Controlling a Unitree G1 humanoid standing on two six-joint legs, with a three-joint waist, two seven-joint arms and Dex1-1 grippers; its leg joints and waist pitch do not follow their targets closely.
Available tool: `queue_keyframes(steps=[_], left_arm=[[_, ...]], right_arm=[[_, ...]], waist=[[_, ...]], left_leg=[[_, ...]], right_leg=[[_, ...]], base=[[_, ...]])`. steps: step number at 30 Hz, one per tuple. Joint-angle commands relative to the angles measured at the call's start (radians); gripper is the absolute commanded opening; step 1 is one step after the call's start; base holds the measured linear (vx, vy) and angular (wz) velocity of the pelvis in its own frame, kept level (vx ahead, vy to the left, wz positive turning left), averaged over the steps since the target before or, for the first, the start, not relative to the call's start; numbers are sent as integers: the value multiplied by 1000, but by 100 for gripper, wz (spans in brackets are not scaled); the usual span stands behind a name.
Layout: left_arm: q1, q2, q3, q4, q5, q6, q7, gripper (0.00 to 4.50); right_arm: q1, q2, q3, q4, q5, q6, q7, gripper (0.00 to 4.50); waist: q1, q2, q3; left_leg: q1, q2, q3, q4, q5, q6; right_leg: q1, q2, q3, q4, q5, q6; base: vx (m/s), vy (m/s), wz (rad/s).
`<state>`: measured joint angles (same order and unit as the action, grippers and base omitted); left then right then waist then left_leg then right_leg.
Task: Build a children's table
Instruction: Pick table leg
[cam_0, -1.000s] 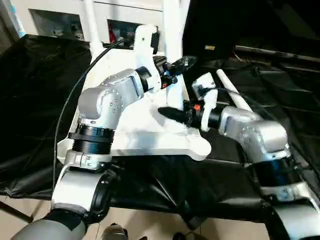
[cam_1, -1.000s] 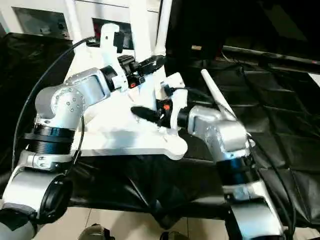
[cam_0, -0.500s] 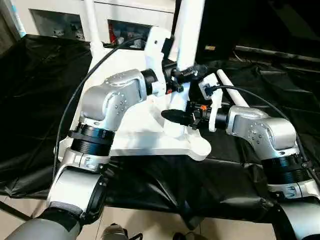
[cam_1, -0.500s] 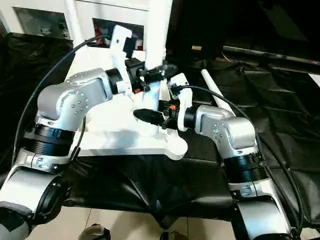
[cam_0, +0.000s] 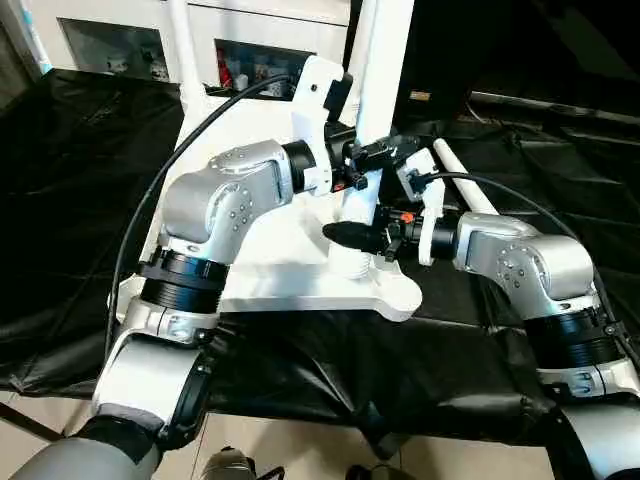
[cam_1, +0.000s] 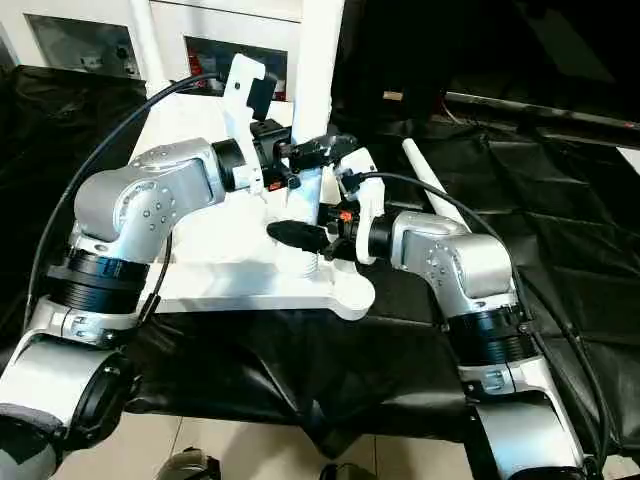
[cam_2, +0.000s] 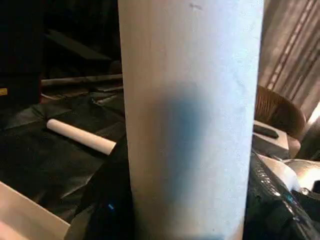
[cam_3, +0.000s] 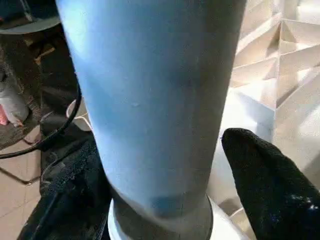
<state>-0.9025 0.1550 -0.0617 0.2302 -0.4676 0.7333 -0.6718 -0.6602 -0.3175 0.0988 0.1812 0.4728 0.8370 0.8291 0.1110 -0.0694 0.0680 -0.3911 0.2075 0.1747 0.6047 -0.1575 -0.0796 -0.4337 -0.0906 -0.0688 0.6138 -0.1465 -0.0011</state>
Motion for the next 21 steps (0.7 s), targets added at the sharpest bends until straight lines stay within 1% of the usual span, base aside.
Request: queue_keyframes(steps=[1, 2, 5, 6, 7, 10, 12, 15, 16, 17, 18, 21], left_arm=[[2, 0, -27, -41, -14, 13, -30, 188], [5, 0, -31, -48, -15, 18, -34, 188], [3, -1, -29, -49, -17, 22, -35, 188], [2, -2, -28, -49, -17, 23, -35, 188], [-1, -3, -26, -47, -18, 24, -35, 188], [0, -3, -22, -50, -21, 27, -38, 188], [4, -2, -26, -59, -23, 32, -43, 188], [11, -3, -32, -70, -23, 37, -43, 188], [12, -3, -34, -71, -23, 37, -44, 188], [12, -3, -34, -71, -23, 37, -44, 188], [12, -3, -34, -70, -22, 37, -44, 188], [12, 3, -40, -65, -13, 34, -50, 188]], right_arm=[[-9, -22, -1, 6, -14, 6, -7, 327], [-7, -21, 0, 5, -12, 6, -4, 310], [-6, -20, -1, 4, -9, 8, 0, 305], [-5, -20, -2, 4, -7, 9, 2, 293], [-5, -20, -2, 5, -6, 9, 5, 268], [-1, -19, -6, 6, -2, 9, 7, 260], [1, -19, -7, 7, -2, 4, 10, 234], [2, -17, -9, 13, -9, -19, 10, 217], [2, -16, -9, 15, -12, -26, 10, 243], [2, -16, -9, 15, -12, -26, 10, 243], [1, -15, -10, 17, -11, -26, 10, 275], [-1, -12, -7, 12, -17, -20, 1, 277]], waist=[[-1, -6, -88], [-1, -6, -88], [-1, -5, -87], [-1, -6, -88], [-1, -5, -88], [0, -6, -88], [-1, -4, -88], [-1, -6, -87], [-1, -5, -88], [-1, -4, -87], [-1, -4, -87], [-1, -4, -88]], left_leg=[[15, 10, 5, -62, -158, -20], [15, 9, 6, -63, -158, -19], [15, 9, 6, -63, -162, -19], [14, 9, 5, -63, -159, -20], [14, 9, 6, -63, -159, -20], [15, 9, 6, -62, -158, -18], [15, 9, 5, -63, -158, -19], [14, 9, 6, -62, -160, -19], [14, 9, 5, -63, -160, -20], [15, 9, 5, -63, -162, -21], [15, 9, 5, -63, -162, -21], [15, 9, 5, -63, -161, -21]], right_leg=[[72, -39, 33, -64, -243, -144], [71, -38, 33, -64, -240, -146], [71, -38, 33, -65, -245, -143], [72, -38, 33, -64, -243, -143], [72, -38, 33, -65, -244, -143], [72, -38, 33, -64, -239, -145], [71, -38, 33, -64, -238, -146], [72, -38, 33, -64, -238, -147], [72, -39, 33, -64, -241, -147], [71, -38, 33, -64, -244, -146], [71, -38, 33, -64, -244, -146], [71, -37, 33, -63, -236, -149]], base=[[0, 0, 0], [0, 0, 0], [0, 0, 0], [0, 0, 0], [0, 0, 0], [0, 0, 0], [0, 0, 0], [0, 0, 0], [0, 0, 0], [0, 0, 0], [0, 0, 0], [0, 0, 0]])
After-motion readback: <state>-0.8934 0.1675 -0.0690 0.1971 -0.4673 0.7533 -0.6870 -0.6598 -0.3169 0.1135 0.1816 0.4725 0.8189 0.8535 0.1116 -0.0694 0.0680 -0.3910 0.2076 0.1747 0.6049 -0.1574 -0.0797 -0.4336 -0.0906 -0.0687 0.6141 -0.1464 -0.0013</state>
